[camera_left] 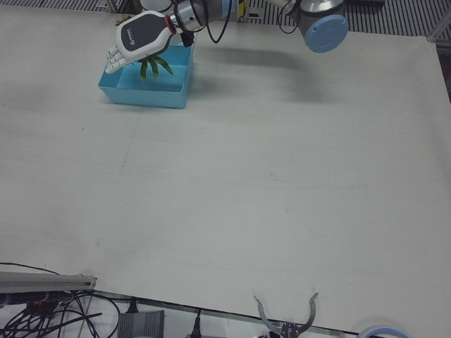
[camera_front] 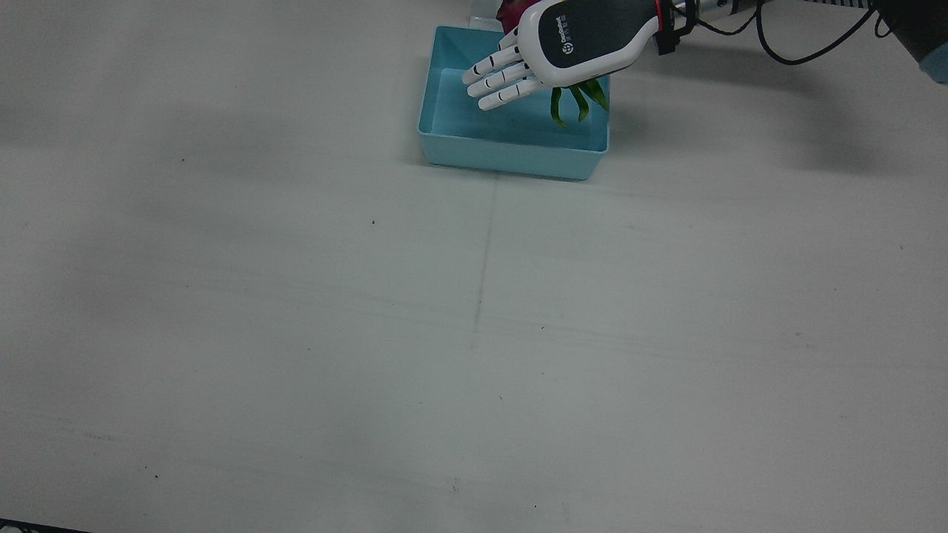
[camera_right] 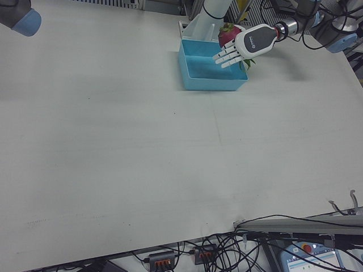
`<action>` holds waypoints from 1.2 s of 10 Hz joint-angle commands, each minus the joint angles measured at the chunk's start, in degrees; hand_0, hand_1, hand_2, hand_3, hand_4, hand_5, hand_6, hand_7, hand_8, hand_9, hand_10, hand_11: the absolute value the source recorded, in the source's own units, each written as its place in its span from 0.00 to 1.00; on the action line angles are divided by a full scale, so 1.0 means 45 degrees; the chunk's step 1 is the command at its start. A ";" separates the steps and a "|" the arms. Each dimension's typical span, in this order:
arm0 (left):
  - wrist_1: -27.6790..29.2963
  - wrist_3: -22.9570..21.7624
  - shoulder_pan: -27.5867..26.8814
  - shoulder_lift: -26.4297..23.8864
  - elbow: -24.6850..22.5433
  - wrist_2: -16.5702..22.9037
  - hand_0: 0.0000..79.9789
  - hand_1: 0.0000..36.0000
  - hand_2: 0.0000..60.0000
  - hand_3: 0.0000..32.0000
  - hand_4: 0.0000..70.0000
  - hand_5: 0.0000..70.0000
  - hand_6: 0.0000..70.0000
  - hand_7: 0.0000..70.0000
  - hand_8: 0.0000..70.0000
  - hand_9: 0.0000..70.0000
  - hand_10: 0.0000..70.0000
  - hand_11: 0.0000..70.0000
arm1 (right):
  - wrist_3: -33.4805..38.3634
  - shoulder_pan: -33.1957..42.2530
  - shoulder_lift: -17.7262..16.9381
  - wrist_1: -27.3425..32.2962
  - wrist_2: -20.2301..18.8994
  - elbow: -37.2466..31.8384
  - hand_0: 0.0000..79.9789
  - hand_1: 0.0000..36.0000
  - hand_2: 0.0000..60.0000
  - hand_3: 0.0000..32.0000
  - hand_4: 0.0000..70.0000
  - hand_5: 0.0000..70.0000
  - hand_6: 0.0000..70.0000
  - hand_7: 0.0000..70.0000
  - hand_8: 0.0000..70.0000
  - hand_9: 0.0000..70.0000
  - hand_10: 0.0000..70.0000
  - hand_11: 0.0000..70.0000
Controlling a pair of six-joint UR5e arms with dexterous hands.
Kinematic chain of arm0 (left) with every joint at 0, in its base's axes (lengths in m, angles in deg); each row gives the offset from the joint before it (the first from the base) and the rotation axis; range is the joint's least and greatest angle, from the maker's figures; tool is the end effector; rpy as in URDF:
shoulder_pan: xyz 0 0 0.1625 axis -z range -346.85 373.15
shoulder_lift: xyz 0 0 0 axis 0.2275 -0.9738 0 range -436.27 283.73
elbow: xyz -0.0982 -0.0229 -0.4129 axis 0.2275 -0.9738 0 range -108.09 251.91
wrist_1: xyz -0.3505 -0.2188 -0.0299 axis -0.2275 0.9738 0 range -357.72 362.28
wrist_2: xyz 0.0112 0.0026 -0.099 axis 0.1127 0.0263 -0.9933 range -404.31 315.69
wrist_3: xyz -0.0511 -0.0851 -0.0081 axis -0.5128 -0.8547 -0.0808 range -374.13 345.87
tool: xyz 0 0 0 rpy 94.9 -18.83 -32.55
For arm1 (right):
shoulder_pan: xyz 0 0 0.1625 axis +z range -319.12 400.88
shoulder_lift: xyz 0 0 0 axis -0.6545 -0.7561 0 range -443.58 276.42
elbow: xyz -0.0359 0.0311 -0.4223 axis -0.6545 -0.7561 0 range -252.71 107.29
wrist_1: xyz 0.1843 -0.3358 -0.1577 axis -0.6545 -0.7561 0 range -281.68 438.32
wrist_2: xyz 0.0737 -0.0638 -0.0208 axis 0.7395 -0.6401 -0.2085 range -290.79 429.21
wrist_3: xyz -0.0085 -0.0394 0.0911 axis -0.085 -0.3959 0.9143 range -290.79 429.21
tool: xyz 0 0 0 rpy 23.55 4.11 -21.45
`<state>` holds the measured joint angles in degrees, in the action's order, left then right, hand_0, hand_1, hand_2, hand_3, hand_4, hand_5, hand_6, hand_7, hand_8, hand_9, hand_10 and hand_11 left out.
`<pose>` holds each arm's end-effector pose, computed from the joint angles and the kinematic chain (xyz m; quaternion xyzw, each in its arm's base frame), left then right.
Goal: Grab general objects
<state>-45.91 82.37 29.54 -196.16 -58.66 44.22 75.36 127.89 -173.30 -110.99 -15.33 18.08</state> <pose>0.4154 -0.2638 0.2160 0.1718 0.8123 -0.0587 0.5542 0.1176 -0.4849 0.6929 0.0162 0.6545 -0.7541 0.0520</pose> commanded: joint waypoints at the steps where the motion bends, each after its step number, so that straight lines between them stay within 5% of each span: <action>1: -0.0267 0.0000 -0.0030 -0.0020 0.0011 -0.0004 0.21 0.00 0.00 1.00 0.00 0.30 0.00 0.16 0.18 0.02 0.08 0.11 | 0.0000 0.0000 -0.0003 0.0000 -0.0003 0.0000 0.00 0.00 0.00 0.00 0.00 0.00 0.00 0.00 0.00 0.00 0.00 0.00; 6: -0.0346 -0.0058 0.0107 -0.0097 0.0011 -0.0004 0.05 0.00 0.00 1.00 0.00 0.25 0.00 0.13 0.17 0.01 0.09 0.11 | 0.0000 0.0000 -0.0003 0.0000 -0.0003 0.0000 0.00 0.00 0.00 0.00 0.00 0.00 0.00 0.00 0.00 0.00 0.00 0.00; 8: -0.1296 -0.0310 0.0320 -0.1339 0.0399 -0.0043 0.04 0.00 0.00 1.00 0.00 0.24 0.00 0.14 0.17 0.01 0.09 0.11 | 0.0000 0.0000 -0.0003 0.0000 -0.0003 0.0000 0.00 0.00 0.00 0.00 0.00 0.00 0.00 0.00 0.00 0.00 0.00 0.00; 9: -0.1883 -0.1202 0.1288 -0.2508 0.2007 -0.0024 0.03 0.00 0.00 0.99 0.00 0.24 0.00 0.15 0.18 0.02 0.09 0.11 | -0.0019 0.0000 0.0016 0.0000 0.0016 0.0000 0.00 0.00 0.00 0.00 0.00 0.00 0.00 0.00 0.00 0.00 0.00 0.00; 10: -0.1773 -0.2313 0.2574 -0.3622 0.3879 -0.0005 0.00 0.00 0.00 0.84 0.00 0.26 0.00 0.16 0.19 0.04 0.08 0.11 | 0.0000 0.0000 0.0016 0.0000 0.0016 0.0000 0.00 0.00 0.00 0.00 0.00 0.00 0.00 0.00 0.00 0.00 0.00 0.00; 11: -0.1443 -0.2691 0.3245 -0.4135 0.4672 0.0015 0.00 0.00 0.00 0.65 0.00 0.30 0.02 0.17 0.20 0.05 0.08 0.10 | 0.0000 0.0000 -0.0003 0.0000 0.0016 0.0000 0.00 0.00 0.00 0.00 0.00 0.00 0.00 0.00 0.00 0.00 0.00 0.00; 12: -0.1033 -0.2734 0.3348 -0.4179 0.4795 -0.0004 0.00 0.00 0.00 0.68 0.00 0.31 0.04 0.18 0.19 0.05 0.07 0.09 | -0.0019 0.0000 -0.0003 0.0000 0.0016 0.0000 0.00 0.00 0.00 0.00 0.00 0.00 0.00 0.00 0.00 0.00 0.00 0.00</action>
<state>-52.81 74.45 38.63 -209.57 -45.29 44.18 75.34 127.89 -173.27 -110.99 -15.28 18.08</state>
